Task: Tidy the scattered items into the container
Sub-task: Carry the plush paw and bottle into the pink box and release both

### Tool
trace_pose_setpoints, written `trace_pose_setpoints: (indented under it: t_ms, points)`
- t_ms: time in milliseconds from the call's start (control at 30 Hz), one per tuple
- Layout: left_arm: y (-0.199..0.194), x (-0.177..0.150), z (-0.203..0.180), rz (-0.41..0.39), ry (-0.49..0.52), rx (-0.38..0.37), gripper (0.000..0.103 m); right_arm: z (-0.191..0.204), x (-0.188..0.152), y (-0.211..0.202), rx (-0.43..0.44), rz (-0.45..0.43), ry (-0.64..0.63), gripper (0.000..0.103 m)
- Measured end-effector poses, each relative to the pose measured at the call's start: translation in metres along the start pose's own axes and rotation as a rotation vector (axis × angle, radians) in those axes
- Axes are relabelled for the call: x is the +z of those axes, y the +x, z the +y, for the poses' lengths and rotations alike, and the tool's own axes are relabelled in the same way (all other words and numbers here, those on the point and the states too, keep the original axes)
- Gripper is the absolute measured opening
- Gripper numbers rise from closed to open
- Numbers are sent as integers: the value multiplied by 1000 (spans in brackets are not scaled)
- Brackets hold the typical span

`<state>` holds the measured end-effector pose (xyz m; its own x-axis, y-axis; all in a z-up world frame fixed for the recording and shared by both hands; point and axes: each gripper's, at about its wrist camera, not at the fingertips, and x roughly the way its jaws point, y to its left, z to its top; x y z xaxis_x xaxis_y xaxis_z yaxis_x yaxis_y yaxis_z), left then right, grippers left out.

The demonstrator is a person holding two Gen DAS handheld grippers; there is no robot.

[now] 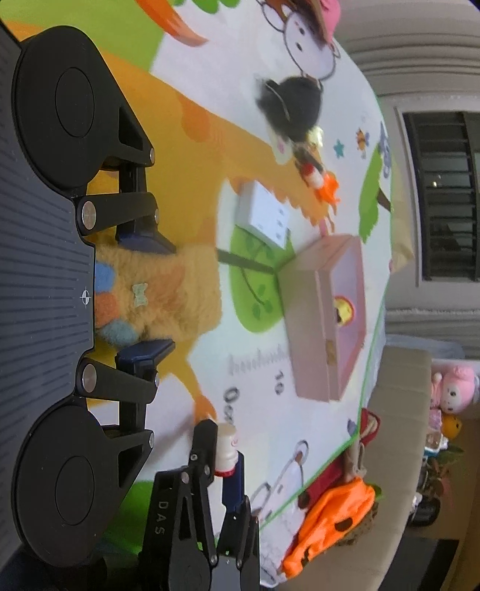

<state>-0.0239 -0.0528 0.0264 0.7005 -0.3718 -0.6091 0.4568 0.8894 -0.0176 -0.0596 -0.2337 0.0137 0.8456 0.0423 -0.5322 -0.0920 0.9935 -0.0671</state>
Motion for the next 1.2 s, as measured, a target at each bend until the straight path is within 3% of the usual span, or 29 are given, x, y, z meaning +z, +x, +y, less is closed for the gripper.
trace_pose_setpoints:
  t_ms: [200, 400, 667, 700, 767, 933, 1100, 1200]
  points:
    - [15, 44, -4, -50, 20, -41, 53, -25, 19, 6, -15, -23, -15, 46]
    - [51, 118, 2, -139, 37, -77, 53, -57, 66, 29, -21, -92, 12, 46]
    - [127, 202, 28, -188, 4, -124, 58, -96, 133, 100, -91, -196, 33, 46]
    - [136, 209, 32, -194, -8, -131, 59, -99, 136, 111, -100, -188, 34, 49]
    - [155, 219, 40, -196, -38, -155, 70, -105, 138, 131, -122, -157, 50, 60]
    - [159, 210, 62, -201, -67, -127, 92, -106, 127, 143, -138, -119, 45, 63]
    - [134, 160, 80, -157, -23, -36, 96, -91, 128, 145, -121, -96, 27, 63]
    - [115, 121, 91, -143, -2, 61, 97, -65, 142, 144, -70, -104, -5, 63]
